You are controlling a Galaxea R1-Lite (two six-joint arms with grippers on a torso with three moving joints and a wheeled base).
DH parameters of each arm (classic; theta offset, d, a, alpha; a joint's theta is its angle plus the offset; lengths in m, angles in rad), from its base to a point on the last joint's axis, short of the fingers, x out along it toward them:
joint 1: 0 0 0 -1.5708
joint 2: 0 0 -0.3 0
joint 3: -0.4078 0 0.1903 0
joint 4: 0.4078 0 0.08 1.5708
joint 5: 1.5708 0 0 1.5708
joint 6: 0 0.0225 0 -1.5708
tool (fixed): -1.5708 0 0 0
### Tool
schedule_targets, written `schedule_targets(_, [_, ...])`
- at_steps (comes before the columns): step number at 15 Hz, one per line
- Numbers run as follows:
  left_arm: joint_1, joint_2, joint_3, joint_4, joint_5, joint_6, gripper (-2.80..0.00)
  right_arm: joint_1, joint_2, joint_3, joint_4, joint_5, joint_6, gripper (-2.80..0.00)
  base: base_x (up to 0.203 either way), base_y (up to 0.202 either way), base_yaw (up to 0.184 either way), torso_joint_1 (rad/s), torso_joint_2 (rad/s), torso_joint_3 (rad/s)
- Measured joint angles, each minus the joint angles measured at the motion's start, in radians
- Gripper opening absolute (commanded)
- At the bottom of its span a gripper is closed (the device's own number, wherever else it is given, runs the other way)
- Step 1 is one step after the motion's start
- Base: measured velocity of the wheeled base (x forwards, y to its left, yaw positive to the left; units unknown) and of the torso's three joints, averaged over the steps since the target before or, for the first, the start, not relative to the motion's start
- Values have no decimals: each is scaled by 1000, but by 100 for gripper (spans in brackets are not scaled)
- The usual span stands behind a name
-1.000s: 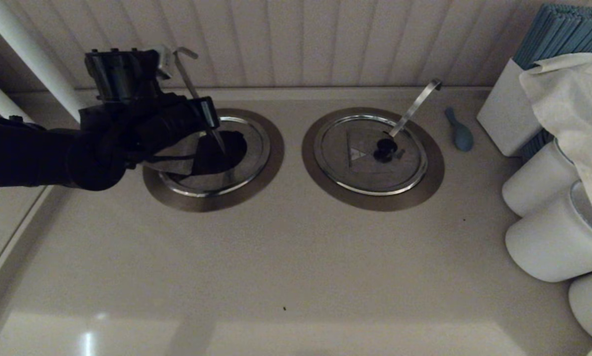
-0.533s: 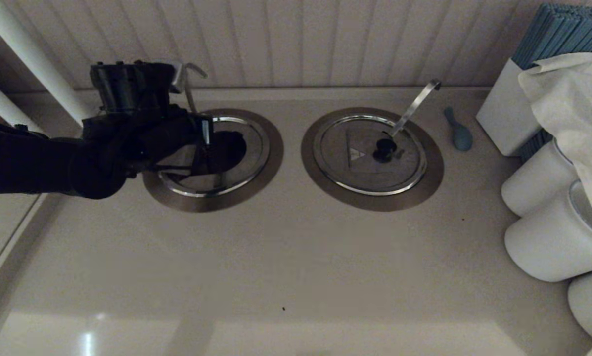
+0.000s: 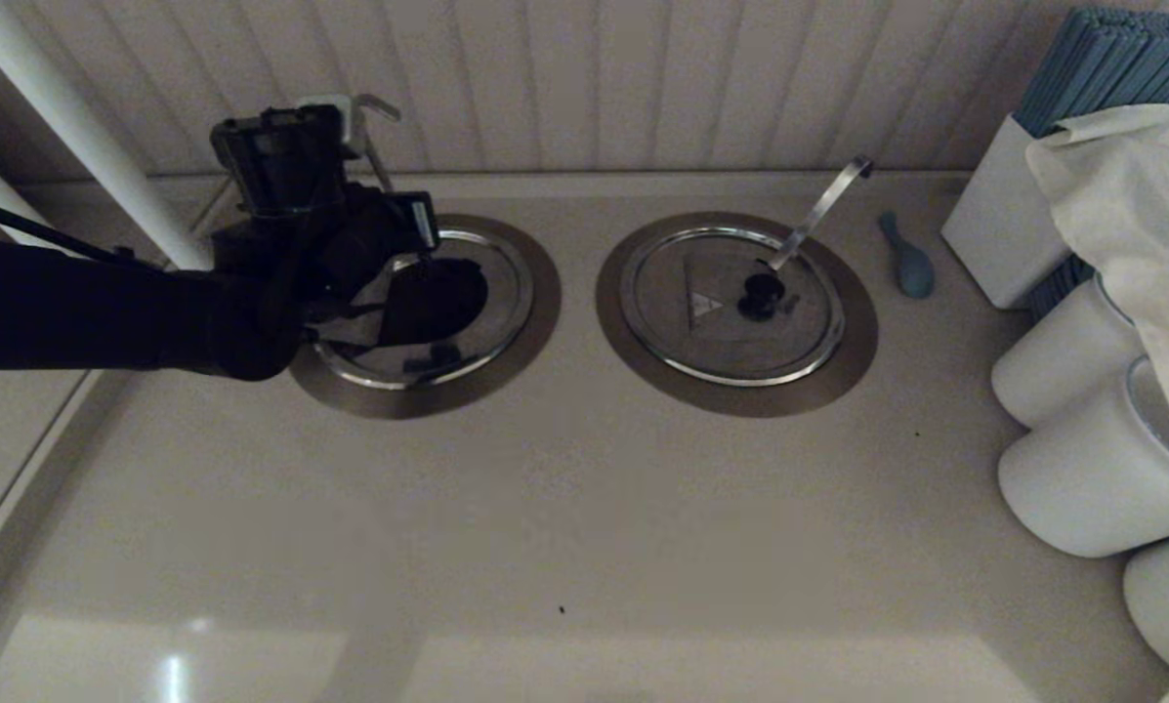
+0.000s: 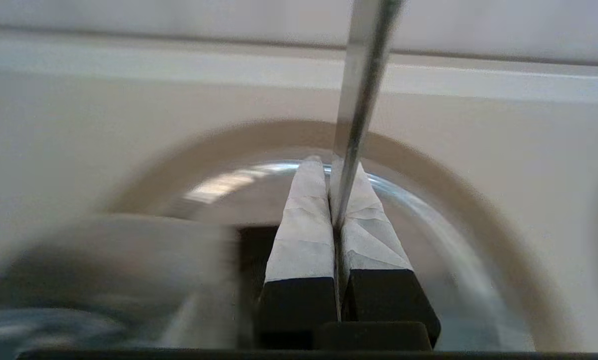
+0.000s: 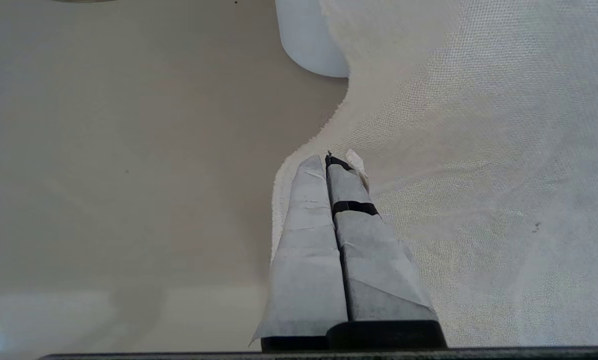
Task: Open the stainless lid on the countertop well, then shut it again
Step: Stir with a spoon
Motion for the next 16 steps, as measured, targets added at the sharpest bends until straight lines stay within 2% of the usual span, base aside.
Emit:
schedule_targets(4, [-17,-41,13,94,-99,-115,-280,0,0,0,0,0,0,-280,0,0,0,0,0,0])
schedule_targets(5, [-16,-54,21,123,-108,-122,-280,1,0,0,0,-1,0,-280,0,0,0,0,0,0])
schedule_targets(7, [-4,-78,50,152,-113,-88,-280,0,0,0,0,0,0,-280,0,0,0,0,0,0])
schedule_targets(9, [14,-102,97,176,-125,-5,-280,0,0,0,0,0,0,-280,0,0,0,0,0,0])
schedule_targets(12, [20,-118,130,178,-131,74,-280,1,0,0,1,-1,0,-280,0,0,0,0,0,0])
schedule_targets(14, [22,-102,130,164,-104,127,-280,1,0,0,0,0,0,-280,0,0,0,0,0,0])
schedule_targets(16, [18,-59,99,100,-44,131,-280,0,0,0,0,0,0,-280,0,0,0,0,0,0])
